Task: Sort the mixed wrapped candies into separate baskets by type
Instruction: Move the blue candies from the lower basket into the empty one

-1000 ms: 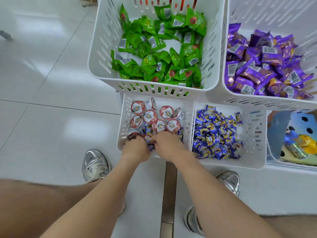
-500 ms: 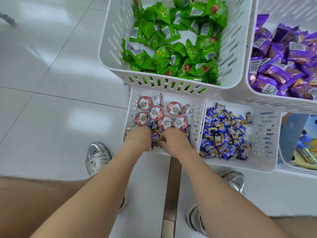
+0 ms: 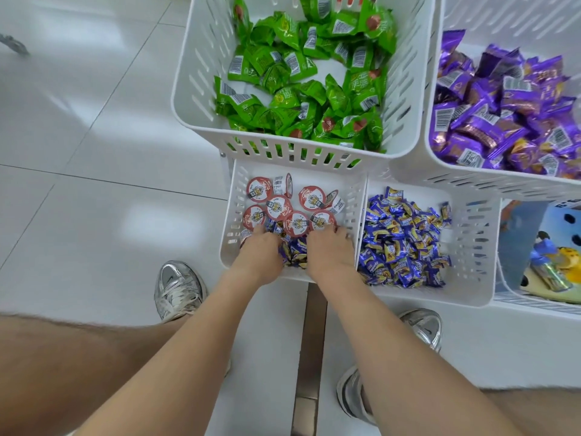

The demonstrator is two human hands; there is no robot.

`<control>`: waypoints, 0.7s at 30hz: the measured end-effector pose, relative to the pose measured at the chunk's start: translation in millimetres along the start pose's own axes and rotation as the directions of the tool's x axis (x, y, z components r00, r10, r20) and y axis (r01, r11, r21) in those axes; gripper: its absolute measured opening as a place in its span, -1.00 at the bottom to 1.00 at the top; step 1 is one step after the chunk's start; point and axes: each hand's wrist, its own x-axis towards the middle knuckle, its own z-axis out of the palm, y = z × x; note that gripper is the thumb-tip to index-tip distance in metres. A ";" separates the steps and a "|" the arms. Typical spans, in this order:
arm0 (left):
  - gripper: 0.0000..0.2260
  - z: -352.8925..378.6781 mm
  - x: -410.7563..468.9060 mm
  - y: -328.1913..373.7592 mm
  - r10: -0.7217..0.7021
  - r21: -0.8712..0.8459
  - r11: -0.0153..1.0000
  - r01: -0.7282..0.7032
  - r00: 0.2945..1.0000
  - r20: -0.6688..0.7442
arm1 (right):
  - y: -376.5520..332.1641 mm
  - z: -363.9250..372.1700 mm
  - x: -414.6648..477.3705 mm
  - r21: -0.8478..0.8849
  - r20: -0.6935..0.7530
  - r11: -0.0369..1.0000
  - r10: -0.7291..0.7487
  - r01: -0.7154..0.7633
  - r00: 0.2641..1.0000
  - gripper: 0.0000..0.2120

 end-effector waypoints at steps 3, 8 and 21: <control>-0.67 2.6 4.7 1.6 0.125 -0.038 0.992 -0.123 0.990 0.061 | -2.4 2.3 9.9 0.021 0.102 0.999 -0.033 0.031 0.994 -0.58; -0.75 4.7 16.2 -2.1 0.224 0.162 0.957 -0.242 0.967 0.122 | -0.7 11.6 17.7 0.171 0.255 0.985 -0.064 0.020 0.965 -0.40; -0.69 -1.6 5.8 0.0 0.247 0.053 0.965 -0.255 0.961 0.124 | 11.4 24.7 19.4 0.239 0.172 0.947 -0.259 0.215 0.950 -0.58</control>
